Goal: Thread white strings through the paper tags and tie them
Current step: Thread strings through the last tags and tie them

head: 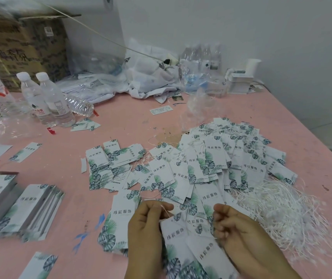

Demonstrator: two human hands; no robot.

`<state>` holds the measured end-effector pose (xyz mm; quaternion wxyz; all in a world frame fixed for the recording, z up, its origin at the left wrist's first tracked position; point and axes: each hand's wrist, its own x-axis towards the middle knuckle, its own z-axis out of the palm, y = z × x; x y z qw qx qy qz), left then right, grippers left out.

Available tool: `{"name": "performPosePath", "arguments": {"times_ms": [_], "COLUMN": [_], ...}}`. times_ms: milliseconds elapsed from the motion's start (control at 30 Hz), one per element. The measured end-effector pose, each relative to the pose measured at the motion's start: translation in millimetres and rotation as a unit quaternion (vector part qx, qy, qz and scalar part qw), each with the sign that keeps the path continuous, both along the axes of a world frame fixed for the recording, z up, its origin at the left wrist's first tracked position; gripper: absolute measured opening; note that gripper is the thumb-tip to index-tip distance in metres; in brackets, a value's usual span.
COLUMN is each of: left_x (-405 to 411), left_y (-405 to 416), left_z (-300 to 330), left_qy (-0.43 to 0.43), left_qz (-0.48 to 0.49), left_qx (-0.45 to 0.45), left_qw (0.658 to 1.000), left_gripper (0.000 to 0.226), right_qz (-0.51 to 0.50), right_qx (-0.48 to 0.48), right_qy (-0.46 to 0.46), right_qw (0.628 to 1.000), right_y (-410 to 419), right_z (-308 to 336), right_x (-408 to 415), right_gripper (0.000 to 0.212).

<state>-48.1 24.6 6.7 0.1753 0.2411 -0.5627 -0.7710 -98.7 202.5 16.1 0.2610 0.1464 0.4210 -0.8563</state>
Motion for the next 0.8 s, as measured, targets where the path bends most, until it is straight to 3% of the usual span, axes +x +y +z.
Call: {"name": "performPosePath", "arguments": {"times_ms": [133,233,300,367,467,567,733,800], "left_x": [-2.6,-1.5,-1.5,-1.5,-1.0,-0.9,-1.0,0.2], "left_y": [-1.8,-1.5,-1.3,-1.2,-1.8,-2.9,-1.7,-1.7], "left_z": [-2.5,-2.4,-2.9,-2.1,-0.8,-3.2,-3.8,-3.1], "left_qy": [-0.005,-0.004,-0.004,0.003,0.01,0.006,0.009,0.014], "left_qz": [0.02,0.018,0.02,0.021,0.022,0.024,0.023,0.02], "left_qx": [0.041,0.03,0.017,0.008,-0.002,-0.009,0.004,0.023], "left_qw": [0.999,0.999,1.0,1.0,1.0,1.0,1.0,0.999], "left_gripper": [0.04,0.039,0.038,0.039,0.04,0.04,0.041,0.042], "right_qz": [0.04,0.052,0.087,0.174,0.301,0.301,0.292,0.281], "right_qx": [0.106,0.238,0.391,0.473,0.487,0.537,0.564,0.566], "right_qy": [0.061,0.129,0.211,0.261,0.274,0.33,0.375,0.37], "right_qw": [0.992,0.961,0.891,0.823,0.773,0.716,0.675,0.681], "right_y": [3.6,3.3,10.0,19.5,25.8,22.8,19.7,20.3], "right_z": [-3.5,-3.1,-2.4,1.5,10.9,10.1,8.2,8.1], "right_x": [2.2,6.5,6.8,6.1,7.2,7.4,7.7,7.9], "right_gripper": [0.044,0.044,0.041,0.035,0.026,0.021,0.011,0.013]}}
